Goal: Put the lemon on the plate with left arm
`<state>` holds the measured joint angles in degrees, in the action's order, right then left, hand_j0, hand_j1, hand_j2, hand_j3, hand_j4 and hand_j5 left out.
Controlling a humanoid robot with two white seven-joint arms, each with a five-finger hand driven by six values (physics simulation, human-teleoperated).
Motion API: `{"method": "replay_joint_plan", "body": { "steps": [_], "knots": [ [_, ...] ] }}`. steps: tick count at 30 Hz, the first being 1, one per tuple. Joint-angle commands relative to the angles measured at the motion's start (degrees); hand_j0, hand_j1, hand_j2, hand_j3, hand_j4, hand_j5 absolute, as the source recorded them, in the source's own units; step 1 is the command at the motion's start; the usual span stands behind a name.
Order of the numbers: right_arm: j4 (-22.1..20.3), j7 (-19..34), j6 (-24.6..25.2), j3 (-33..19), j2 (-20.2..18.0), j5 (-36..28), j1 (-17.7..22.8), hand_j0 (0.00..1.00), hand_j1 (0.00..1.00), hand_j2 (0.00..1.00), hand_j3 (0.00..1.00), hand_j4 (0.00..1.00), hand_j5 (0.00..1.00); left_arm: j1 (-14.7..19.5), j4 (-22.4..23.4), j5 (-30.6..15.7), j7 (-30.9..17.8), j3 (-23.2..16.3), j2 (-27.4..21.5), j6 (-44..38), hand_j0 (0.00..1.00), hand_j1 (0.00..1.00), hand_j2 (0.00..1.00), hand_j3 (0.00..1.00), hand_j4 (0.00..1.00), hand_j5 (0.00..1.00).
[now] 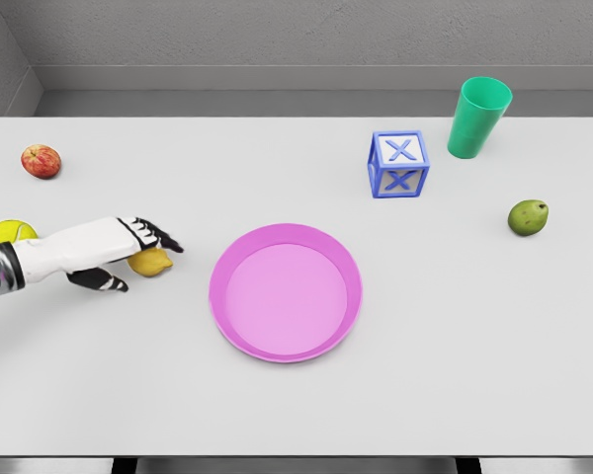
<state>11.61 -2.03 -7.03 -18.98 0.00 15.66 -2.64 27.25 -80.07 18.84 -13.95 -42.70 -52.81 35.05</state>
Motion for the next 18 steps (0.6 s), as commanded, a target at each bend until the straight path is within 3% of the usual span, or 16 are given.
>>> {"method": "replay_joint_plan", "body": {
  "steps": [1,8,13,18],
  "knots": [
    [-0.01,0.01,0.00,0.00,0.00,-0.01,0.00,1.00,1.00,1.00,1.00,1.00,1.00,0.09,0.09,-0.48,-0.03,-0.02,-0.27,-0.05,0.79,0.79,0.79,0.79,0.79,0.79],
    [-0.01,0.01,0.00,0.00,0.00,-0.01,0.00,1.00,1.00,1.00,1.00,1.00,1.00,1.14,0.53,-0.21,-0.12,-0.63,0.08,-0.05,0.78,0.78,0.78,0.78,0.78,0.78],
    [0.08,0.01,0.00,0.00,0.00,-0.01,0.00,1.00,1.00,1.00,1.00,1.00,1.00,1.14,0.53,-0.04,-0.20,-1.07,0.08,-0.05,0.72,0.72,0.72,0.72,0.72,0.72],
    [-0.01,0.01,0.00,0.00,0.00,-0.01,0.00,1.00,1.00,1.00,1.00,1.00,1.00,1.23,0.44,-0.12,-1.17,-1.07,0.08,-0.05,0.60,0.60,0.60,0.60,0.60,0.60]
  ]
}}
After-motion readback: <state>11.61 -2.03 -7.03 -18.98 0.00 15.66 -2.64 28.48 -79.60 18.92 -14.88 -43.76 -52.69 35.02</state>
